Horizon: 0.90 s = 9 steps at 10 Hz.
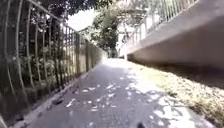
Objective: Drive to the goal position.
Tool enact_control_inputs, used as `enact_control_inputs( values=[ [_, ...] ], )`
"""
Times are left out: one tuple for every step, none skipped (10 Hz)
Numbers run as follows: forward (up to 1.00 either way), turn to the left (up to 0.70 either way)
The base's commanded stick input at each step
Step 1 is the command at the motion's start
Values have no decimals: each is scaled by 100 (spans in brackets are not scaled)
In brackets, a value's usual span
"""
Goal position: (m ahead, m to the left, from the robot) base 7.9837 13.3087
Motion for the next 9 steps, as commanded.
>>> enact_control_inputs(
  values=[
    [50,0],
    [50,0],
    [50,0],
    [50,0],
    [50,0],
    [50,0],
    [50,0],
    [50,0],
    [50,0]
  ],
)
